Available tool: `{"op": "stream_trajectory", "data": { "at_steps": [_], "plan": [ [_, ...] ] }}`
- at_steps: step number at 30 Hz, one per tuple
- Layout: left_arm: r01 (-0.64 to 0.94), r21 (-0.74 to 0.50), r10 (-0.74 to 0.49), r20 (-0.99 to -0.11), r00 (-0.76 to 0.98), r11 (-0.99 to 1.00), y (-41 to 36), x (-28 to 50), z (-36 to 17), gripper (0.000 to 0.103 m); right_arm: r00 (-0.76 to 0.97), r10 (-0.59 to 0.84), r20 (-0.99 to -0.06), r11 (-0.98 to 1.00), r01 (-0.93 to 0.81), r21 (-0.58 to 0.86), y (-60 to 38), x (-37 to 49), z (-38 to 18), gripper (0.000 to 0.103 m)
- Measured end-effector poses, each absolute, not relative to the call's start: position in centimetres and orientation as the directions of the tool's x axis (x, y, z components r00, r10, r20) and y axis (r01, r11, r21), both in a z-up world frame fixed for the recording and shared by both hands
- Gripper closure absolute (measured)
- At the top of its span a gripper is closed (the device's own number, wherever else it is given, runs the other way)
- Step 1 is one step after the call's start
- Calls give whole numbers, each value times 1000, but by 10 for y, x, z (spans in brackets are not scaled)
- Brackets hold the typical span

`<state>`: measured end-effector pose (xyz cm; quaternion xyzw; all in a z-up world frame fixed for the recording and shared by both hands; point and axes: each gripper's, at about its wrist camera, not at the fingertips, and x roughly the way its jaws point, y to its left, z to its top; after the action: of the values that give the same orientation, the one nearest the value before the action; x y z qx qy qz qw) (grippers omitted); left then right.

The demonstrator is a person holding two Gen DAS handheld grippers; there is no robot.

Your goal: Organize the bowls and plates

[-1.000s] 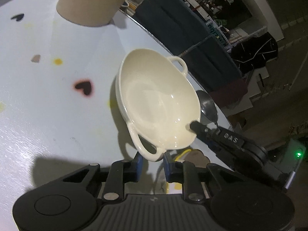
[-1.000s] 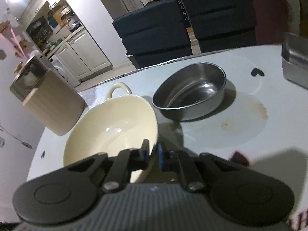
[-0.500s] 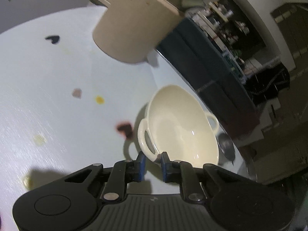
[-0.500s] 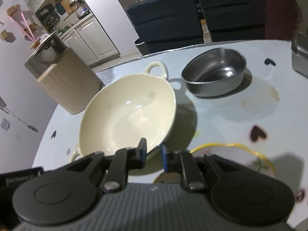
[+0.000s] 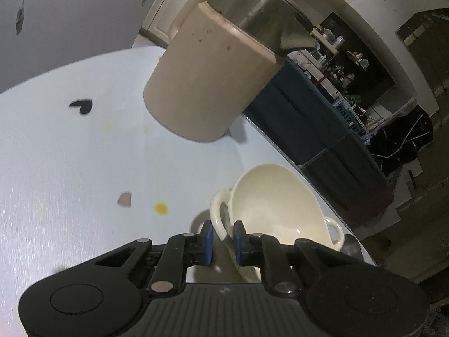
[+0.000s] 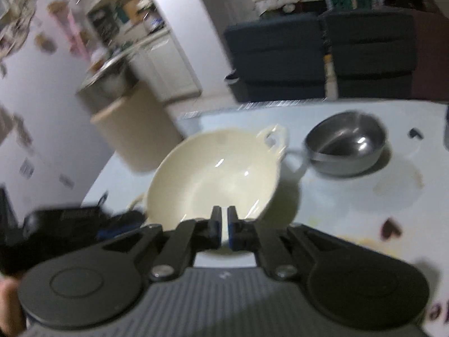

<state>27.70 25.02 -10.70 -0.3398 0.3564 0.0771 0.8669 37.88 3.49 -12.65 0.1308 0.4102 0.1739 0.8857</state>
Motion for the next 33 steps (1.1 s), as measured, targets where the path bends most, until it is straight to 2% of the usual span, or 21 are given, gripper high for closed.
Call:
{"op": "stream_trajectory", "data": {
  "at_steps": [2, 6, 10, 11, 20, 21, 22, 24, 33],
  "plan": [
    [-372, -515, -91, -669, 738, 772, 251, 281, -107, 88, 633, 387, -670, 913, -164, 373, 23, 389, -128, 88],
    [-373, -513, -81, -663, 744, 773, 258, 290, -110, 89, 673, 337, -659, 923, -97, 373, 3, 411, -134, 82],
    [-348, -498, -79, -652, 754, 794, 258, 295, -110, 90, 696, 322, -642, 924, -83, 373, -8, 423, -139, 66],
    [-344, -501, -83, -650, 755, 794, 259, 296, -111, 90, 702, 319, -637, 926, -86, 369, -7, 426, -140, 65],
    [-314, -530, -117, -629, 769, 788, 268, 302, -114, 90, 702, 289, -652, 949, -122, 289, 18, 456, -150, 65],
    [-312, -534, -120, -627, 770, 786, 268, 302, -114, 90, 692, 297, -658, 948, -133, 289, 19, 458, -152, 68],
    [-311, -537, -122, -625, 771, 784, 269, 303, -114, 90, 679, 307, -667, 946, -143, 290, 21, 459, -154, 76],
    [-309, -542, -127, -623, 772, 781, 271, 303, -115, 90, 667, 325, -671, 941, -159, 298, 23, 458, -157, 82],
    [-314, -556, -125, -613, 780, 769, 284, 295, -115, 90, 644, 358, -676, 932, -195, 307, 17, 440, -153, 88]
  ]
}}
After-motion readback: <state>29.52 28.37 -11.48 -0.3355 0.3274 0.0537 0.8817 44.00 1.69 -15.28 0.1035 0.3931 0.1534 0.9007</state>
